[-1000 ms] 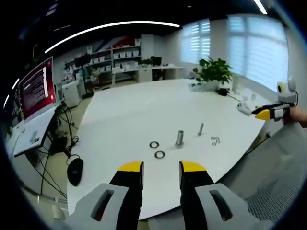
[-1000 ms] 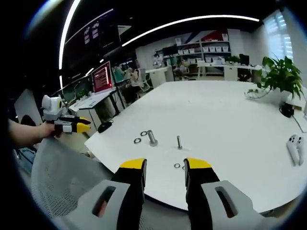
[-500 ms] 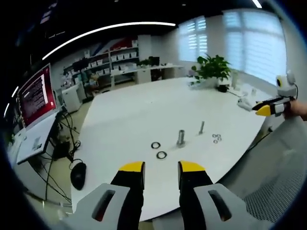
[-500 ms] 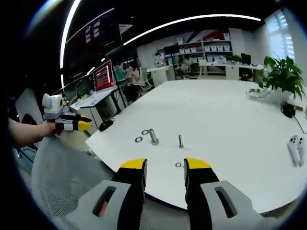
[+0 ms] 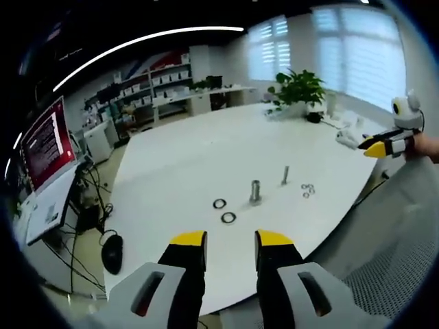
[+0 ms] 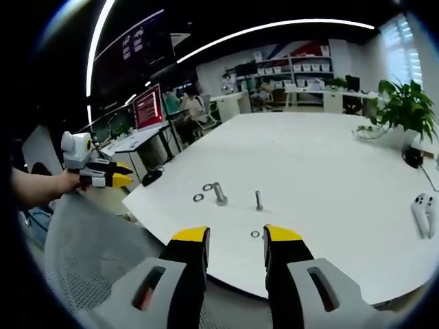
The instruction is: Place the washer onto the threaded stud by aligning its center hole with the stud, sliding it down to the base, and recovering from edge contact or off-axis alignment until the washer reaches the visible bottom stop.
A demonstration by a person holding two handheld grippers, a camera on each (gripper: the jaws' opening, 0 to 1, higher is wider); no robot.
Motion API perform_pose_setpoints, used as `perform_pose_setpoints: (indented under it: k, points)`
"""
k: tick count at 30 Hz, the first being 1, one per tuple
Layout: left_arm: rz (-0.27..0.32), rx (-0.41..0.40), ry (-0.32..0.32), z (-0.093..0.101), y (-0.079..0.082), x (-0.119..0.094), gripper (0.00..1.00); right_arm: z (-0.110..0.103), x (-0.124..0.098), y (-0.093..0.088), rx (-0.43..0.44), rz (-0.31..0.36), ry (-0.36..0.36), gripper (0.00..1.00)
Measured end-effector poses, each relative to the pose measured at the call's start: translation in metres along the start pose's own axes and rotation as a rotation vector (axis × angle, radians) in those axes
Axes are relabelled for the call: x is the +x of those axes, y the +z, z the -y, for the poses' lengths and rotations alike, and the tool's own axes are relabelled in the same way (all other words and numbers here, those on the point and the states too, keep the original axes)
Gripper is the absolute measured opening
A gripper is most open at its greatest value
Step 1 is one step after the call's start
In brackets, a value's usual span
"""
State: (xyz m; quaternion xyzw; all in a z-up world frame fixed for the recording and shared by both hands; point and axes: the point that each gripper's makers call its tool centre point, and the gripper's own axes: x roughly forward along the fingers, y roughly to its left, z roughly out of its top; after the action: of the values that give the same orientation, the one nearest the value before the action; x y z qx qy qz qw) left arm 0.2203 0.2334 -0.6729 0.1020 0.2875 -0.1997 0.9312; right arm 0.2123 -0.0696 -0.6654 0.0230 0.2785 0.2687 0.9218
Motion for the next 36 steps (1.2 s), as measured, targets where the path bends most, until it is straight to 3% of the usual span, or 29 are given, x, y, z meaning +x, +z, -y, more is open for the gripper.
perform_pose_setpoints:
  k: [6,14,17,36]
  points:
    - [-0.046,-0.011,-0.025,0.000,-0.005,0.005,0.26,0.001,0.000,0.000,0.001,0.001,-0.004,0.35]
    - [-0.093,-0.017,-0.052,-0.012,0.009,0.036,0.28,0.000,0.000,-0.001,0.002,-0.005,-0.001,0.35]
    - [-0.169,-0.019,-0.076,-0.004,0.007,0.048,0.28,0.001,0.000,-0.001,0.003,-0.003,-0.004,0.36]
    - [-0.413,0.038,-0.176,0.016,-0.009,0.124,0.28,0.012,-0.002,-0.008,0.056,-0.030,-0.063,0.37]
